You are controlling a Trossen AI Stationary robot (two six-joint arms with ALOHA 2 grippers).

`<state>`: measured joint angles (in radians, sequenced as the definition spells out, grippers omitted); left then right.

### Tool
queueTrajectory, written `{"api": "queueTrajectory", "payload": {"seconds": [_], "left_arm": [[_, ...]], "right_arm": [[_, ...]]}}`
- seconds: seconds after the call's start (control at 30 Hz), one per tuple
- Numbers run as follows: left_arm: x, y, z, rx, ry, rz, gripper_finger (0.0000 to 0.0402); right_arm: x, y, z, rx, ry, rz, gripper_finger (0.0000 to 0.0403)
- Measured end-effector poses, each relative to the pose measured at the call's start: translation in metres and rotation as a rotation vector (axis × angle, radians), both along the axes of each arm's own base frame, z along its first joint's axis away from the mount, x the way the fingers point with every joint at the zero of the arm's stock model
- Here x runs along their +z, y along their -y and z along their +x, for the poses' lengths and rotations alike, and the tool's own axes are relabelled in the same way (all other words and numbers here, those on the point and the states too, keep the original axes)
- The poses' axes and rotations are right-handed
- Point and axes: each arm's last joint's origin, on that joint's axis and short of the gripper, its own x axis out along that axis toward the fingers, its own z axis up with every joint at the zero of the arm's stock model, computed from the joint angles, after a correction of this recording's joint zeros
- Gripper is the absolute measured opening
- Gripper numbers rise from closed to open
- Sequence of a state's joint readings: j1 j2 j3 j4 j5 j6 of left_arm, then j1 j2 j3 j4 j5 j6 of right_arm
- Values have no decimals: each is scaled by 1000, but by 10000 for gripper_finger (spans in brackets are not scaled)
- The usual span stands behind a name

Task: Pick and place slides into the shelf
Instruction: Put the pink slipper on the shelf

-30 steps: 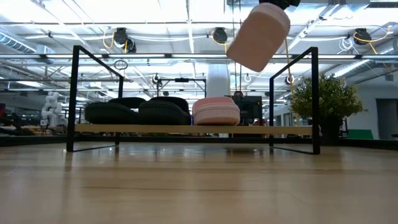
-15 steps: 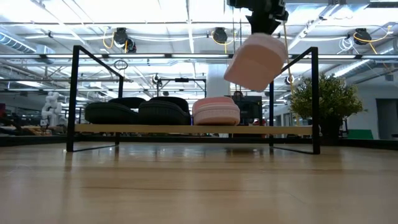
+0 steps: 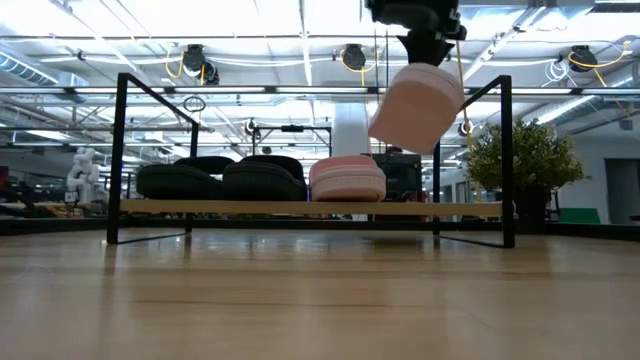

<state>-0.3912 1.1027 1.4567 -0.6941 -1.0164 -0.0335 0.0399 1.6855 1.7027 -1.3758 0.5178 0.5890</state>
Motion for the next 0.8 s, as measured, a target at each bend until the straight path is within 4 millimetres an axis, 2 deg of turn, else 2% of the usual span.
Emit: {"api": "queueTrajectory", "payload": {"seconds": [0.8], "left_arm": [[0,0,0,-5,-15,19,113]], "right_arm": [[-32,8,-4,33,-113,43,0]]}}
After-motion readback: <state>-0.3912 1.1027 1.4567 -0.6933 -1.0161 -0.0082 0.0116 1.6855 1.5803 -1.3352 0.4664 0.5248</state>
